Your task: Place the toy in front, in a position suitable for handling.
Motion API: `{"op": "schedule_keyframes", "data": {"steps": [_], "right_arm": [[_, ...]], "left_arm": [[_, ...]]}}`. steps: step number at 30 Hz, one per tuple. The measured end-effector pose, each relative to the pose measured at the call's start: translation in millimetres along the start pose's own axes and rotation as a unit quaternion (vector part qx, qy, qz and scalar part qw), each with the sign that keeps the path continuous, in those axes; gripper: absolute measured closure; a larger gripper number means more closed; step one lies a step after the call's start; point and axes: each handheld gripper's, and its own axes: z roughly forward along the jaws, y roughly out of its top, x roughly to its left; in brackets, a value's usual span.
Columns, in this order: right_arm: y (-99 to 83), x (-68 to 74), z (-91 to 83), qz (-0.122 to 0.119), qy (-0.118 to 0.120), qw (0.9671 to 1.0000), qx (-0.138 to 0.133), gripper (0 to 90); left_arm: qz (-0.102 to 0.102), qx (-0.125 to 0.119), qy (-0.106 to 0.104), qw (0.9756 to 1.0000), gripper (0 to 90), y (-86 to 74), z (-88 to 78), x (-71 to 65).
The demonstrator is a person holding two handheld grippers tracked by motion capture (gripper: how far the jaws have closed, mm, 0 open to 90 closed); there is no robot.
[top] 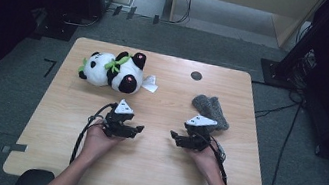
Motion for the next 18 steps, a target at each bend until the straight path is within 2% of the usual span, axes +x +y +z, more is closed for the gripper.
{"op": "schedule_keyframes", "data": {"steps": [3, 5, 7, 18], "right_arm": [[8.0, 0.9, -4.0, -0.002, 0.007, 1.0000, 0.006, 32.8], [9.1, 0.9, -5.0, 0.000, 0.007, 1.0000, 0.001, 33.4], [11.6, -2.3, -8.6, 0.002, 0.005, 0.9999, -0.016, 34.7], [13.9, -11.6, -14.8, 0.012, -0.003, 0.9993, -0.034, 39.4]], "left_arm": [[0.001, -0.004, 0.003, 1.0000, 35.2, 1.4, -7.5, 6.1], [-0.001, -0.004, 0.004, 1.0000, 35.4, 1.7, -9.2, 8.0], [-0.008, -0.015, 0.004, 0.9998, 37.7, 2.7, -15.8, 14.0], [-0.007, -0.023, 0.025, 0.9994, 42.0, 8.3, -30.9, 27.9]]}}
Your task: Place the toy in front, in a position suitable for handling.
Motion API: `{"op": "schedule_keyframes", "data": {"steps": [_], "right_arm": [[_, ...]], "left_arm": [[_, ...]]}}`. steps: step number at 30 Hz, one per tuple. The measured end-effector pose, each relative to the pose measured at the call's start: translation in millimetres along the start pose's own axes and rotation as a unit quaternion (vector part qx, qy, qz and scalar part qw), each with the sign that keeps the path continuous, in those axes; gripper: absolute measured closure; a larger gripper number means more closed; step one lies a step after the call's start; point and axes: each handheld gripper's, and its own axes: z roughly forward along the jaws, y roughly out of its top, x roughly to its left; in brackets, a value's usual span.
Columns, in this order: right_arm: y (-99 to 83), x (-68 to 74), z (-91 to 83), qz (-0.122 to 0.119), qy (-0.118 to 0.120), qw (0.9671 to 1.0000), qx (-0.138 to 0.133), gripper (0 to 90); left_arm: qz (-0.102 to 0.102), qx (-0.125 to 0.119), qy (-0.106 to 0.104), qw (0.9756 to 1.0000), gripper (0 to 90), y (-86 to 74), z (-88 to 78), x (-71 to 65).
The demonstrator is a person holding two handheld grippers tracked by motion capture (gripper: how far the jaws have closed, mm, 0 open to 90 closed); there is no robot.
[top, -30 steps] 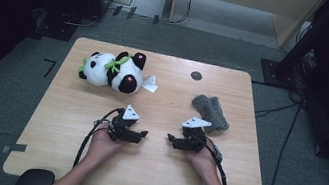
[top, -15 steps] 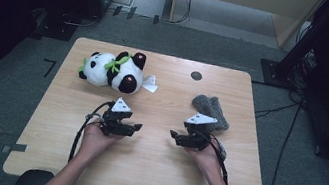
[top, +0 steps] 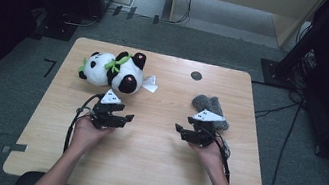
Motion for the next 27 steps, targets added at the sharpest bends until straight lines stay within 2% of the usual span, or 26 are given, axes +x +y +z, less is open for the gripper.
{"op": "schedule_keyframes", "data": {"steps": [1, 2, 4, 6, 7, 9, 12, 16, 17, 19, 24, 27], "right_arm": [[1.0, -1.1, 0.1, 0.000, 0.001, 1.0000, 0.003, 39.2], [4.6, -5.2, 1.0, 0.011, 0.014, 0.9998, 0.013, 39.1], [5.6, -8.7, 1.5, 0.020, 0.015, 0.9996, 0.011, 39.1], [5.9, -9.8, 2.1, 0.019, 0.012, 0.9997, 0.011, 38.9], [5.5, -12.1, 2.8, 0.003, -0.003, 0.9999, 0.013, 39.3], [5.3, -13.5, 3.3, 0.003, -0.005, 0.9999, 0.013, 40.2], [5.5, -15.4, 3.3, 0.004, -0.003, 0.9999, 0.009, 41.7], [6.7, -16.6, 2.8, 0.004, -0.007, 1.0000, 0.002, 43.6], [9.2, -18.2, 3.7, 0.009, 0.003, 0.9999, 0.014, 43.7], [10.8, -19.6, 4.7, 0.012, 0.010, 0.9997, 0.017, 44.1], [12.2, -20.3, 6.7, 0.008, 0.009, 0.9997, 0.021, 44.7], [12.5, -19.8, 7.3, 0.005, 0.010, 0.9997, 0.021, 44.7]], "left_arm": [[0.001, 0.002, 0.001, 1.0000, 42.0, 1.2, -1.3, 1.5], [0.002, 0.004, 0.000, 1.0000, 43.7, 2.7, -2.1, 3.5], [-0.002, 0.003, -0.005, 1.0000, 44.1, 9.0, -3.6, 10.7], [-0.003, 0.002, -0.005, 1.0000, 44.2, 11.1, -4.1, 12.8], [-0.002, 0.005, -0.004, 1.0000, 44.3, 14.5, -4.8, 15.8], [-0.002, 0.009, -0.002, 1.0000, 45.3, 16.7, -5.9, 18.3], [-0.007, 0.009, -0.006, 0.9999, 45.5, 18.2, -7.3, 21.6], [-0.010, 0.008, 0.005, 0.9999, 45.9, 21.2, -11.5, 30.1], [-0.016, 0.004, 0.006, 0.9998, 46.1, 23.1, -13.9, 34.5], [-0.016, 0.000, 0.011, 0.9998, 46.2, 25.7, -16.8, 39.6], [-0.021, -0.005, 0.019, 0.9996, 46.8, 30.4, -20.9, 50.2], [-0.029, -0.015, 0.020, 0.9993, 47.3, 35.0, -25.0, 62.2]]}}
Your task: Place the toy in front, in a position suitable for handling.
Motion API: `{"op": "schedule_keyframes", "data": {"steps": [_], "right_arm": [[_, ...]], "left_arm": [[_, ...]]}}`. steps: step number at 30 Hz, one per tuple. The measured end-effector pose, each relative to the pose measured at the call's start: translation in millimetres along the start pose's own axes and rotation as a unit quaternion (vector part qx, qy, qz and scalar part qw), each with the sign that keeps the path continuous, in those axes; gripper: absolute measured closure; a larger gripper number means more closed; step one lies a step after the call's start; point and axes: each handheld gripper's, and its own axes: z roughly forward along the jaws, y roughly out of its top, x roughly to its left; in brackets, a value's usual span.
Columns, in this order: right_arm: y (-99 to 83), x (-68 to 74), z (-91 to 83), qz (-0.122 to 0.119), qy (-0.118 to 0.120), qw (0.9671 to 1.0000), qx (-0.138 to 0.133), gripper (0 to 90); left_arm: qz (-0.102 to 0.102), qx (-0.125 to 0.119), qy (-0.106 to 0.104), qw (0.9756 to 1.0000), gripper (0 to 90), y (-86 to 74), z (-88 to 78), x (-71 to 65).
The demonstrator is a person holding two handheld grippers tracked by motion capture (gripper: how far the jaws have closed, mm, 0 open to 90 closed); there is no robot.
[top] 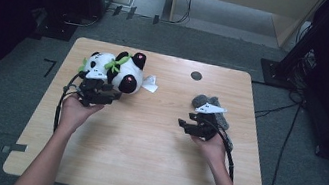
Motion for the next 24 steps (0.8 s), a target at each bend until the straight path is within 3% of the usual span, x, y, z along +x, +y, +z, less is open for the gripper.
{"op": "schedule_keyframes", "data": {"steps": [14, 24], "right_arm": [[-0.4, -3.4, -2.5, 0.004, -0.003, 1.0000, 0.003, 45.8], [-0.1, -7.1, -4.5, 0.003, -0.005, 1.0000, -0.001, 48.0]], "left_arm": [[0.009, -0.003, 0.046, 0.9989, 46.1, 26.7, -8.7, 31.2], [0.009, -0.015, 0.058, 0.9982, 50.2, 41.7, -7.9, 50.9]]}}
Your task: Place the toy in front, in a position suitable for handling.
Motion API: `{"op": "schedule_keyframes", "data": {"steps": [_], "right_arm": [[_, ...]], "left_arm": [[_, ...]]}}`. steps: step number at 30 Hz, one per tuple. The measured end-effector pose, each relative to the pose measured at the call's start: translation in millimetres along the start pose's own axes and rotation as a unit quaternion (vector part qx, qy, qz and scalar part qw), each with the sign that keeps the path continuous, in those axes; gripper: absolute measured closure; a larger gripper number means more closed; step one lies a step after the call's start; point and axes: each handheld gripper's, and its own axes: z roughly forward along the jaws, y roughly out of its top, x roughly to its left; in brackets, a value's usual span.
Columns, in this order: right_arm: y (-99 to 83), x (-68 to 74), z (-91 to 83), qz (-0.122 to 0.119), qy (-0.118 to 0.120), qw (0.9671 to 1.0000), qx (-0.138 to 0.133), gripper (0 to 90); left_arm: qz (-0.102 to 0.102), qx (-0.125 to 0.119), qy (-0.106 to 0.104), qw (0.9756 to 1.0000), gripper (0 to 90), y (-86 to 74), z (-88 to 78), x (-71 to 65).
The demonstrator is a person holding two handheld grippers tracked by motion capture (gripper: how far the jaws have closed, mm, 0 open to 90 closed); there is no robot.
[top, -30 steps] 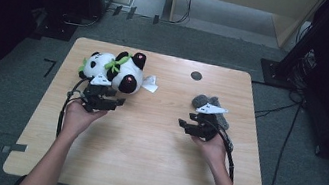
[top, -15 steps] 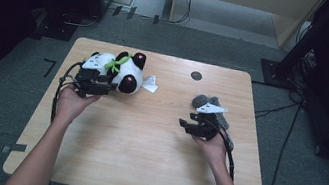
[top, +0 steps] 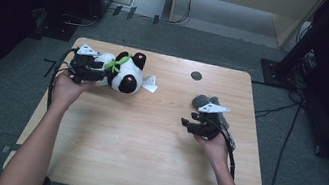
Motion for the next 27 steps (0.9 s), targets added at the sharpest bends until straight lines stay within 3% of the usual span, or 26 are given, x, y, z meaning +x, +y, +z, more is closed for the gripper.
{"op": "schedule_keyframes", "data": {"steps": [6, 12, 16, 20, 24, 27], "right_arm": [[0.7, -5.8, -5.0, 0.006, -0.008, 0.9999, -0.008, 49.9], [3.5, -16.0, -12.8, 0.021, -0.007, 0.9996, -0.016, 50.0], [3.5, -23.4, -17.3, 0.031, -0.014, 0.9991, -0.024, 50.4], [1.4, -30.5, -19.0, 0.034, -0.027, 0.9989, -0.019, 50.6], [-1.4, -38.7, -20.7, 0.045, -0.038, 0.9981, -0.018, 50.6], [-2.9, -44.4, -23.6, 0.052, -0.044, 0.9974, -0.024, 50.6]], "left_arm": [[0.005, 0.014, 0.008, 0.9999, 51.0, 4.6, 14.2, 7.4], [-0.004, 0.006, -0.005, 1.0000, 53.2, 1.5, 24.7, 12.7], [-0.015, 0.000, -0.018, 0.9997, 60.4, -0.4, 27.5, 16.7], [-0.029, 0.002, -0.026, 0.9992, 76.1, -1.6, 28.1, 18.3], [-0.037, 0.005, -0.027, 0.9989, 80.6, -0.2, 25.7, 17.6], [-0.031, 0.004, -0.023, 0.9993, 82.3, 1.4, 23.5, 14.9]]}}
